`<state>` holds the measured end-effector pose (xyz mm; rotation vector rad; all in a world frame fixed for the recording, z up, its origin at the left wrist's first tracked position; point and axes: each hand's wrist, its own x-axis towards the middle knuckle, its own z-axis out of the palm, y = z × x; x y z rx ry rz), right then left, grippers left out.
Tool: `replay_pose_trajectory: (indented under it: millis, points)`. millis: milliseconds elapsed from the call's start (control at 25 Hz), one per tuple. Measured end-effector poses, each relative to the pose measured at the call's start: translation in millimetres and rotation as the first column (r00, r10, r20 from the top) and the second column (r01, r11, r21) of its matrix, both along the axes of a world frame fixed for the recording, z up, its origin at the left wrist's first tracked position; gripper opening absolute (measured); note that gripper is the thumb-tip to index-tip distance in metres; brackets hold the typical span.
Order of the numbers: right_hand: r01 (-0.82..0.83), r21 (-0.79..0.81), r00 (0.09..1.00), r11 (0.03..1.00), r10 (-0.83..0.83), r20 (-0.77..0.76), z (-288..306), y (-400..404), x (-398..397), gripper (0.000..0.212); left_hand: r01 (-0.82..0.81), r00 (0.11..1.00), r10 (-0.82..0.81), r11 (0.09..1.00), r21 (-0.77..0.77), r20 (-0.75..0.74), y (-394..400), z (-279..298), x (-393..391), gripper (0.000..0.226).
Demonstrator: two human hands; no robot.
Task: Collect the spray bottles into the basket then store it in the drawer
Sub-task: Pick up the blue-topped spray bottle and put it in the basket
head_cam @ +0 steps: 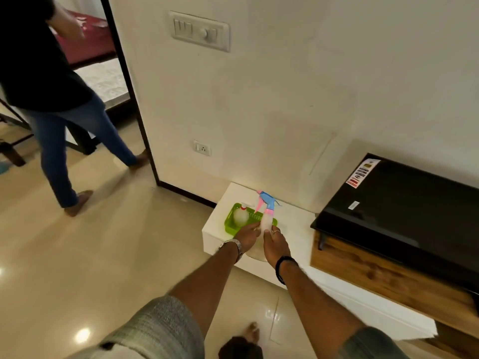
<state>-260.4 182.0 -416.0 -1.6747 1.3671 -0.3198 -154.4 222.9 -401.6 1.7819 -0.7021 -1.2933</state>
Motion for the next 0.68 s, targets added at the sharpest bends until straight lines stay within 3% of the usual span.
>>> replay_pose_trajectory:
  millis: [200, 400, 520, 680]
  points:
    - [-0.012, 0.039, 1.000, 0.999, 0.012, -0.011, -36.4, -40.8, 33.9, 0.045, 0.028, 0.999, -0.030, 0.998, 0.055, 0.036, -40.5, -38.3, 37.1, 0.042]
    - [-0.065, 0.064, 0.990, 0.996, 0.072, -0.122, -77.8, -106.8, 33.4, 0.050, 0.136, 0.986, -0.146, 0.984, 0.119, 0.085, -109.7, -80.2, 48.2, 0.043]
    - [-0.151, 0.043, 0.979, 0.988, 0.156, -0.132, -97.3, -138.3, 32.1, 0.051, 0.230, 0.933, -0.255, 0.965, 0.125, 0.254, -138.2, -100.2, 46.1, 0.051]
    - [-0.048, 0.070, 0.990, 0.996, 0.057, -0.129, -141.4, -181.3, 45.7, 0.041, 0.307, 0.860, -0.343, 0.939, 0.154, 0.378, -175.0, -148.6, 51.5, 0.067]
